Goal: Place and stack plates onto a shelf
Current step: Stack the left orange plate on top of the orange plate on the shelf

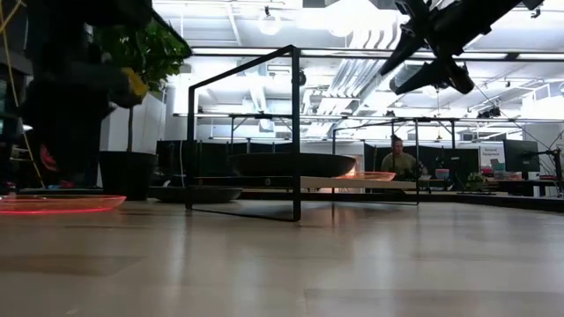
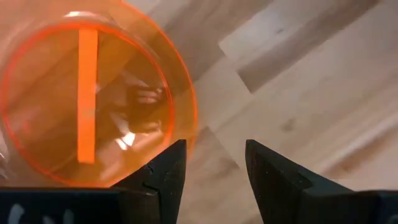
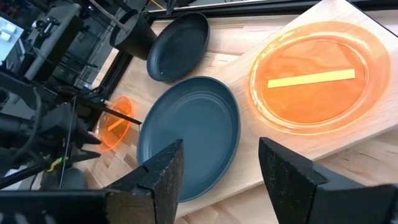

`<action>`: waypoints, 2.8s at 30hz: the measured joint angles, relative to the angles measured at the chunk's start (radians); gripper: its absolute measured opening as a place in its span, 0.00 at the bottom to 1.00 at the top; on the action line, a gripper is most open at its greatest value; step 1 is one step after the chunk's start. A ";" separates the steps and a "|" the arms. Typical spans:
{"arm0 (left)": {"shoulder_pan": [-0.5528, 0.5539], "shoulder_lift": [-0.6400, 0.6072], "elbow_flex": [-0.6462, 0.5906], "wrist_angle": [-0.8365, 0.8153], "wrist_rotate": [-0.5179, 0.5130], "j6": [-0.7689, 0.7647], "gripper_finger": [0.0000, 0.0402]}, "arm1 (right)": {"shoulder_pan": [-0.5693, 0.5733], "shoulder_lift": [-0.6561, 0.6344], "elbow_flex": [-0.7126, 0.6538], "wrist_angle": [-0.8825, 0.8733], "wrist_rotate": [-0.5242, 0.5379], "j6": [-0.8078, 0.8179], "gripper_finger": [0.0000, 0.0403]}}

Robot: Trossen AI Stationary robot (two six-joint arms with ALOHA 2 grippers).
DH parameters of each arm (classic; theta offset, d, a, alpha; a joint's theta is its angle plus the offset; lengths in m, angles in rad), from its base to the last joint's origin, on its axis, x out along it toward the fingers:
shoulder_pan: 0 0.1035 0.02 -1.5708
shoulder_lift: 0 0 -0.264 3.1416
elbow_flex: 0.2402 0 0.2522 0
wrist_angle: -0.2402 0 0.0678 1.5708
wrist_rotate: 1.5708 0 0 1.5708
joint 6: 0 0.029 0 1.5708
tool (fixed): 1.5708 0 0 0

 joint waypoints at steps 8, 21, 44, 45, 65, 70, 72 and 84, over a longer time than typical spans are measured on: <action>-0.001 0.138 0.001 -0.001 -0.005 0.066 0.38 | 0.000 0.000 0.000 -0.012 0.000 0.000 0.47; -0.003 0.240 0.005 -0.004 -0.050 0.070 0.37 | 0.000 0.000 0.000 -0.036 0.000 -0.001 0.47; 0.002 -0.196 0.112 -0.078 0.071 0.305 0.00 | 0.000 0.000 0.000 -0.039 0.018 0.000 0.47; 0.002 -0.227 0.143 -0.082 0.076 0.326 0.00 | 0.000 0.000 0.000 -0.040 0.018 -0.001 0.47; 0.401 0.002 0.947 -0.125 -0.083 1.234 0.00 | 0.000 -0.024 0.000 0.207 0.011 -0.059 0.47; 0.507 0.165 0.952 -0.057 -0.024 1.422 0.00 | 0.000 -0.093 0.000 0.420 0.011 -0.181 0.47; 0.531 0.232 0.952 -0.043 -0.020 1.478 0.00 | 0.000 -0.129 0.000 0.488 0.012 -0.235 0.47; 0.505 0.598 0.951 0.333 -0.019 1.723 0.00 | 0.000 -0.231 0.000 0.572 0.012 -0.385 0.47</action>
